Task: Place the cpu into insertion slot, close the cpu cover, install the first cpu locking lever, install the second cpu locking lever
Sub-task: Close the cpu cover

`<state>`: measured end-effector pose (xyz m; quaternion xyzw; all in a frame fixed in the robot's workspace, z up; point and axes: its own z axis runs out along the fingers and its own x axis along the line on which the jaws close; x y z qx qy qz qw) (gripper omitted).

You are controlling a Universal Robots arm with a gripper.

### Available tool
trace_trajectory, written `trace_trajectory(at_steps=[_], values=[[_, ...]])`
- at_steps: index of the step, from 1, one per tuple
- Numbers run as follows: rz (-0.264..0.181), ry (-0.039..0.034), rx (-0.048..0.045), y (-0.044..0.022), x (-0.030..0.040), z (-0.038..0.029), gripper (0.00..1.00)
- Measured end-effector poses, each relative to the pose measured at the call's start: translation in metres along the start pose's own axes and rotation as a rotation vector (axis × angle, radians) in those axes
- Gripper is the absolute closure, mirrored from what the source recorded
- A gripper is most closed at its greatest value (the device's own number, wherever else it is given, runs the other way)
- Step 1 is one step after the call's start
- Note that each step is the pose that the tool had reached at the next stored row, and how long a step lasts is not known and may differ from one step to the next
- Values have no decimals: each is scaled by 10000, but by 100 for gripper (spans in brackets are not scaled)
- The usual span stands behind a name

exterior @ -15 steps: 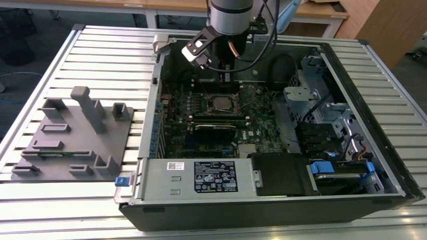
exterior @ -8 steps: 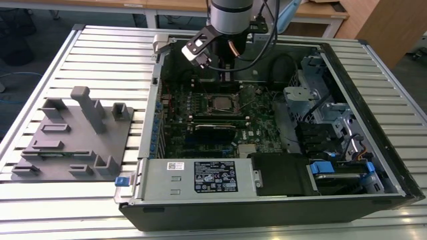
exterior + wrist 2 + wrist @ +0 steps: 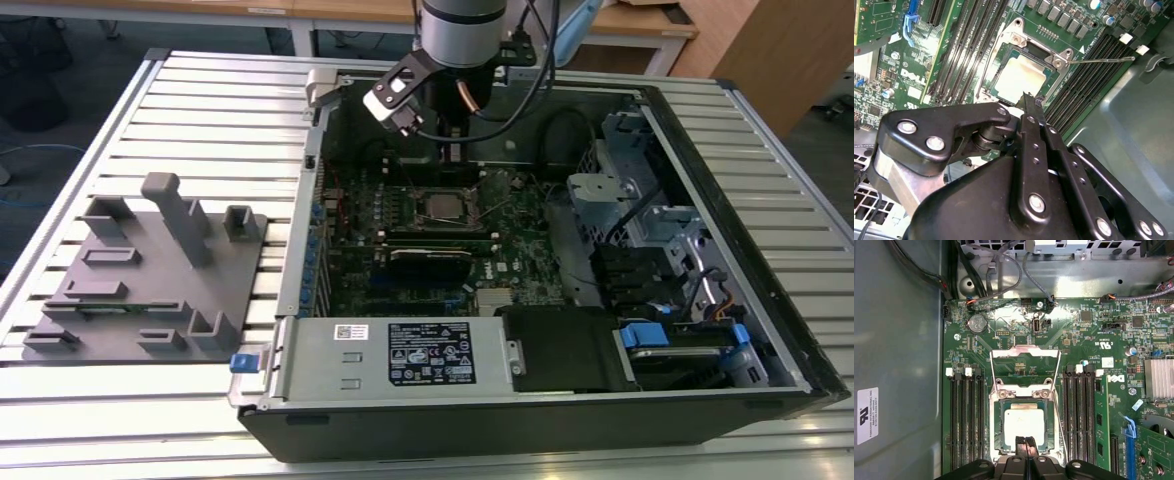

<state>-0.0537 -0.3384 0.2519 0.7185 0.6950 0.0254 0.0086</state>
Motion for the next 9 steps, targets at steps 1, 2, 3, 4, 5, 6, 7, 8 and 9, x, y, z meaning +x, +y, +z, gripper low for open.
trace_trajectory(at_steps=[1, 2, 3, 4, 5, 6, 7, 8, 9], values=[[-2, 5, 0, 3, 0, 1, 90], [-2, 6, 0, 5, 0, 1, 90], [0, 6, 0, 9, 0, 1, 90], [0, 5, 1, 14, 0, 1, 90], [0, 5, 1, 21, 0, 1, 90], [-1, 6, 0, 28, 1, 2, 90], [-1, 5, 0, 33, 1, 2, 90], [0, 5, 1, 37, 1, 2, 90], [-1, 5, 0, 40, 1, 2, 90]])
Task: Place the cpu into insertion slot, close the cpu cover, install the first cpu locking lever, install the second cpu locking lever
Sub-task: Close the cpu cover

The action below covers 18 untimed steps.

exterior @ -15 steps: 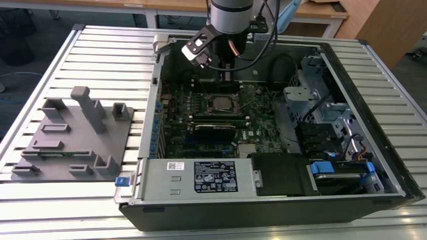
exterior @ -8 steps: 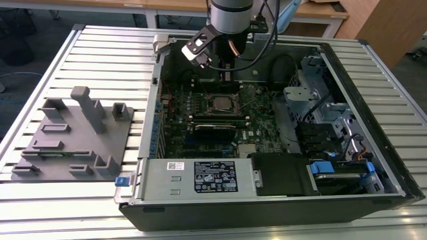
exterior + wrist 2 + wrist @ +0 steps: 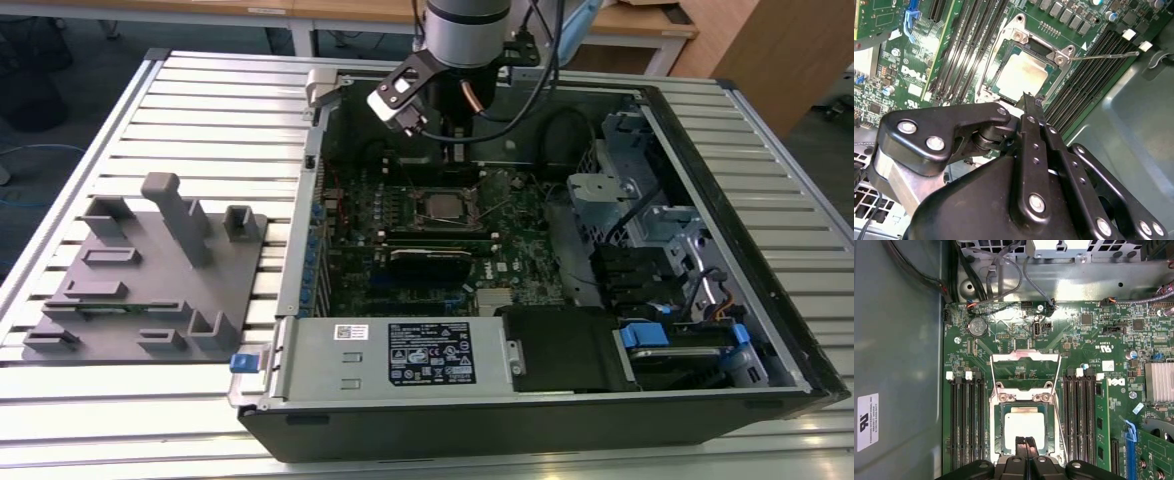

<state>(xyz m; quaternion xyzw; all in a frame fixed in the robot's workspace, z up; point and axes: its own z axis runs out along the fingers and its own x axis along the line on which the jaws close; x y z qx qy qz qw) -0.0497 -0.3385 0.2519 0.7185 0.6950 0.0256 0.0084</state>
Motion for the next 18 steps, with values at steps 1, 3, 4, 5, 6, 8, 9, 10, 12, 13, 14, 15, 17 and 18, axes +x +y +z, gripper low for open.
trace_trajectory(at_steps=[1, 3, 4, 5, 6, 8, 9, 10, 12, 13, 14, 15, 17, 18], values=[[1, 0, 0, 0, 0, 0, 90], [1, 0, 0, 7, 0, 1, 90], [1, 0, 0, 7, 0, 0, 90], [1, 0, 0, 8, 1, -1, 90], [1, -1, 0, 8, 1, -4, 90], [1, 1, 0, 8, 1, -9, 90], [1, 2, -1, 8, 1, -10, 90], [1, 2, -2, 8, 1, -11, 90], [1, 1, -1, 8, 1, -12, 90], [1, 0, 0, 8, 1, -12, 90], [1, 0, 0, 8, 1, -12, 90], [0, 0, 0, 8, 1, -12, 90], [-1, -1, 1, 15, 1, -12, 90], [0, -1, 0, 21, 1, -12, 90]])
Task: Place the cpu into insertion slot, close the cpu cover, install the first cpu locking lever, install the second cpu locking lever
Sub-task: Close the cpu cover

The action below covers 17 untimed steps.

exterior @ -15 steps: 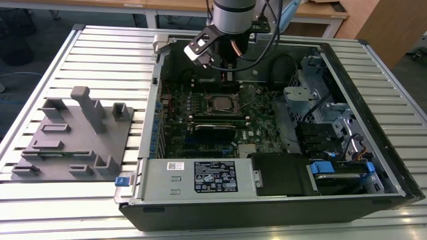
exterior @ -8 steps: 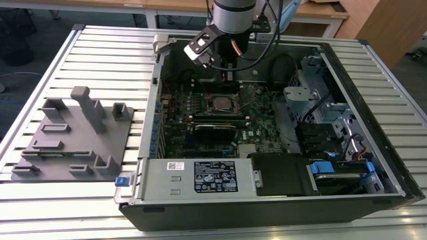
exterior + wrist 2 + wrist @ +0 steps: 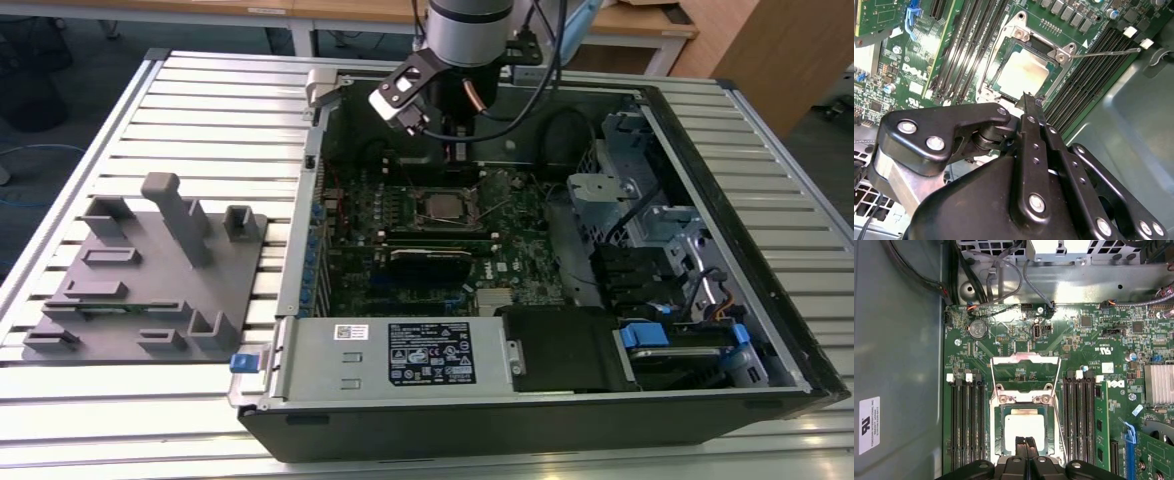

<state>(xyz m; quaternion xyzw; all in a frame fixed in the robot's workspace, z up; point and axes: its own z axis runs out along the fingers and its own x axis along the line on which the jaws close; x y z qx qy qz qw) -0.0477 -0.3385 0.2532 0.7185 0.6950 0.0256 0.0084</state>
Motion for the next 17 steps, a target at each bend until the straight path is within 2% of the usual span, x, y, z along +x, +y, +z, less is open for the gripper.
trace_trajectory(at_steps=[10, 17], values=[[1, 1, 0, 141, 5, 11, 90], [1, 0, 0, 144, 6, -12, 90]])
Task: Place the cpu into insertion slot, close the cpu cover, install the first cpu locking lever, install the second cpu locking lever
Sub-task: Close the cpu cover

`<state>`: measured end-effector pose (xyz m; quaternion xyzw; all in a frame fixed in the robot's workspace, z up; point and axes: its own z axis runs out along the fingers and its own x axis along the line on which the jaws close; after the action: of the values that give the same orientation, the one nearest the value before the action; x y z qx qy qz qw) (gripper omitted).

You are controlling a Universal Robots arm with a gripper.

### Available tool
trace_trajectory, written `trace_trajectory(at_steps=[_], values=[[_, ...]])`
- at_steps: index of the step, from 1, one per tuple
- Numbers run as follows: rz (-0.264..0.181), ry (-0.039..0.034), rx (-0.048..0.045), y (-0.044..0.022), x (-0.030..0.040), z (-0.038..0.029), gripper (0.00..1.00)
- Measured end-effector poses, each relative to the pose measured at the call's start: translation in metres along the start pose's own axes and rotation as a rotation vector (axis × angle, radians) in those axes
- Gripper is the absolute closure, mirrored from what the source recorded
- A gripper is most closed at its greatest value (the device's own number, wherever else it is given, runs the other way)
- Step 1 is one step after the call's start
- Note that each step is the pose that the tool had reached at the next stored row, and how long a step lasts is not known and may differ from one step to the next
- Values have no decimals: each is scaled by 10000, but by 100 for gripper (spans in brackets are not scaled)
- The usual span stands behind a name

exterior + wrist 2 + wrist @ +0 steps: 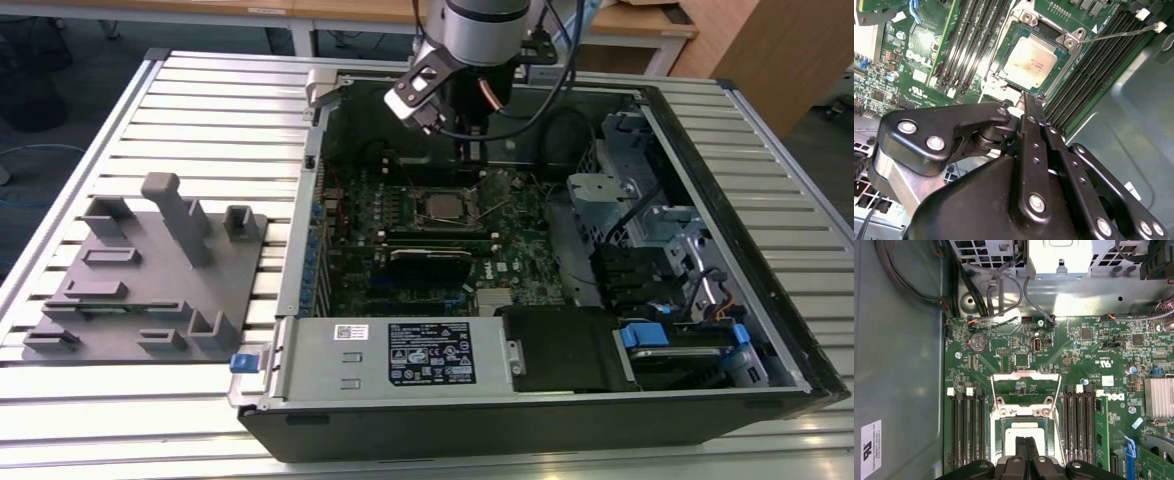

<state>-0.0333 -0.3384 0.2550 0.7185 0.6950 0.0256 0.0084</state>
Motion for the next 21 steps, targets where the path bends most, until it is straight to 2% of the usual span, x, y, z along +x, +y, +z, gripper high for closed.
trace_trajectory(at_steps=[11, 18, 19, 20, 21], values=[[0, 3, 0, 2, 1, -49, 90], [-1, 2, 1, 5, 2, -52, 90], [0, 4, 0, 20, 3, -49, 90], [0, 4, 0, 95, 6, -44, 90], [0, 4, 0, 116, 7, -43, 90]])
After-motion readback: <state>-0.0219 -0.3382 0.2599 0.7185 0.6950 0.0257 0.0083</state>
